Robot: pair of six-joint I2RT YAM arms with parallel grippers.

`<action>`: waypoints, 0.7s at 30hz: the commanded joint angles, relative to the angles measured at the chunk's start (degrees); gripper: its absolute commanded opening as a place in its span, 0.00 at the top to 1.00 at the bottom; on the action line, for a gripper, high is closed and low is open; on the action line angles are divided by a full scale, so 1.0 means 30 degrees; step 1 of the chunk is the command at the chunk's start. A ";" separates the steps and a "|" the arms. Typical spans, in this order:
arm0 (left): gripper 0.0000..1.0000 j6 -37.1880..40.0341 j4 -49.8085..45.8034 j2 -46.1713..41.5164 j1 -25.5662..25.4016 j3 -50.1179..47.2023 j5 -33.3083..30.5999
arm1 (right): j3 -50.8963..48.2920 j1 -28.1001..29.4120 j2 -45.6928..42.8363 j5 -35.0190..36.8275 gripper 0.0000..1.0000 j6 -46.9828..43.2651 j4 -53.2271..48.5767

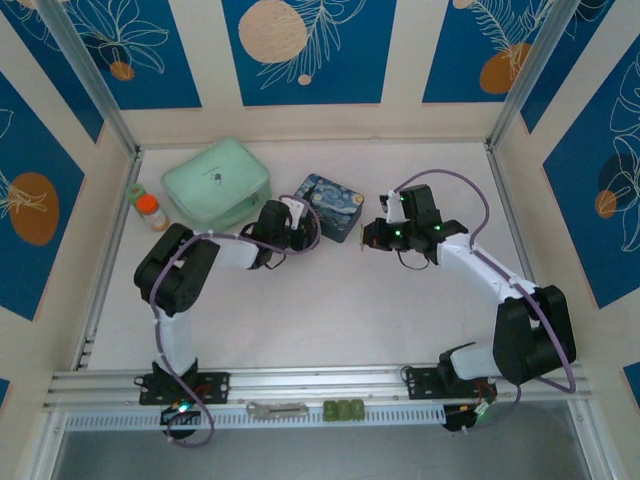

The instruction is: Unlock the padlock with the key

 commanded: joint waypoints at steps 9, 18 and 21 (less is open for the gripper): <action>0.41 0.0866 -0.1079 -0.1444 0.0969 -0.1137 0.0978 | 0.0715 0.0725 0.0462 0.0092 1.00 0.0258 -0.0160; 0.43 0.0564 -0.1300 0.0885 0.1076 0.1311 0.1866 | 0.0847 0.0767 0.0512 -0.0045 1.00 0.0310 -0.0219; 0.43 0.0265 -0.1114 0.1394 0.0982 0.1984 0.2585 | 0.1039 0.0816 0.0609 -0.0121 1.00 0.0182 -0.0492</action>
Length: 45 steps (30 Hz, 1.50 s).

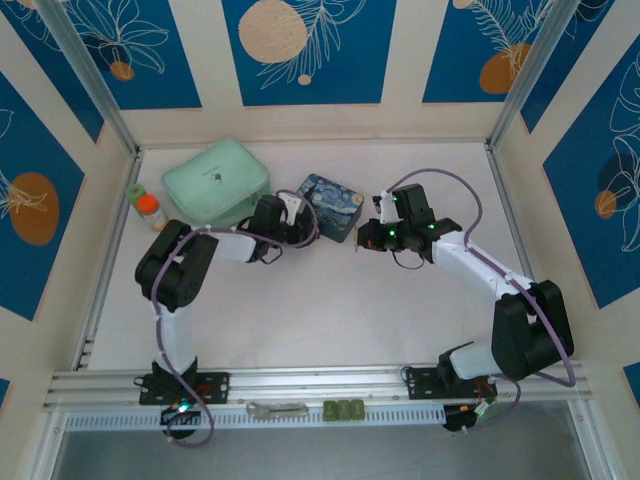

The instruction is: Unlock the padlock with the key

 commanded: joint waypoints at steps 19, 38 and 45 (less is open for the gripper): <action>0.46 -0.3793 0.4712 0.0896 -0.1389 -0.0674 0.2449 | 0.0852 0.0139 0.0551 0.0034 1.00 -0.0057 -0.0336; 0.41 -0.0806 0.0867 0.2232 -0.1248 0.1994 -0.1570 | 0.0561 0.0077 0.0042 0.0181 1.00 -0.0058 -0.0553; 0.46 -0.0632 0.0751 0.3431 -0.1254 0.3059 0.0256 | 0.0735 0.0098 0.0306 0.0050 1.00 -0.0020 -0.0549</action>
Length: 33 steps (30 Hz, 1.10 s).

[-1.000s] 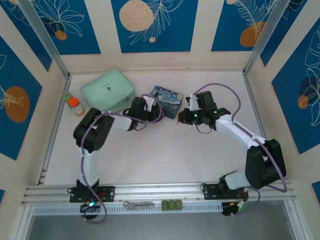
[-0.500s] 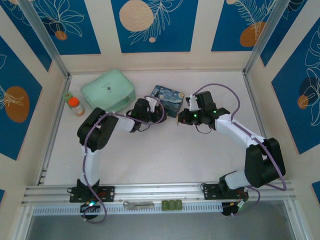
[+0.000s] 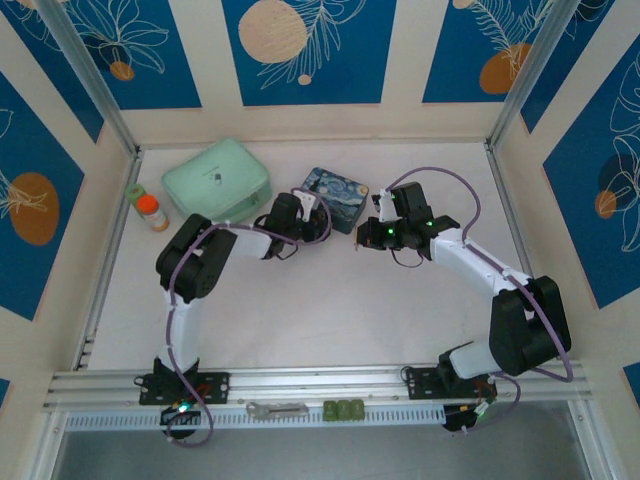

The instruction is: Unlock the padlock with the key

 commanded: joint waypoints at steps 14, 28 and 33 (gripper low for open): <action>0.90 -0.1545 -0.0320 0.0905 -0.0044 0.1403 0.2552 | -0.0052 0.0039 -0.0573 0.0075 1.00 -0.0111 -0.0587; 1.00 -0.5387 -0.6911 -0.2079 -0.0339 0.1743 0.2220 | -0.0910 -0.0074 0.0409 -0.0202 1.00 0.0085 0.0370; 1.00 -0.5516 -1.0659 -0.2302 -0.0419 0.3331 0.2600 | -0.0898 -0.0076 0.0832 0.0183 1.00 0.0016 0.0530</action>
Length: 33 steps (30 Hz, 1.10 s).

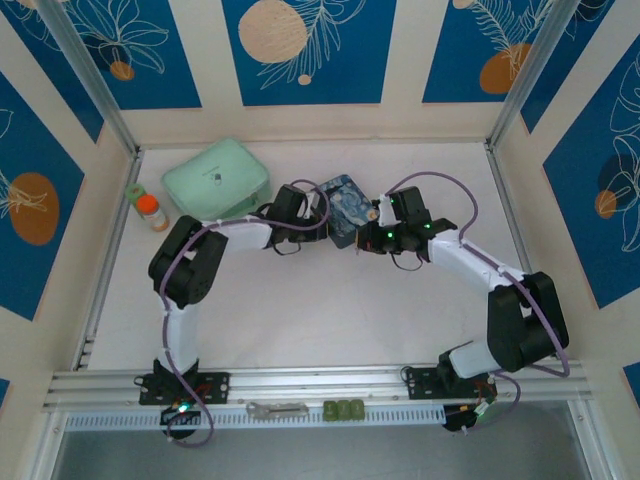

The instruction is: Unlock the padlock with the key

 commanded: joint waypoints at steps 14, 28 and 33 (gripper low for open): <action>0.70 0.1739 -0.9706 -0.1688 -0.2999 0.2695 -0.8128 | 0.0533 -0.0141 0.0862 0.0813 1.00 -0.0188 0.0156; 0.23 0.0276 0.1047 -0.6129 -0.1154 -0.3777 -0.3935 | -0.0438 -0.0253 -0.0774 0.0982 1.00 -0.0334 -0.0101; 0.40 0.1939 0.2313 -0.5177 0.0243 -0.4633 -0.0583 | -0.0321 -0.0216 -0.0701 0.0913 1.00 -0.0203 -0.0368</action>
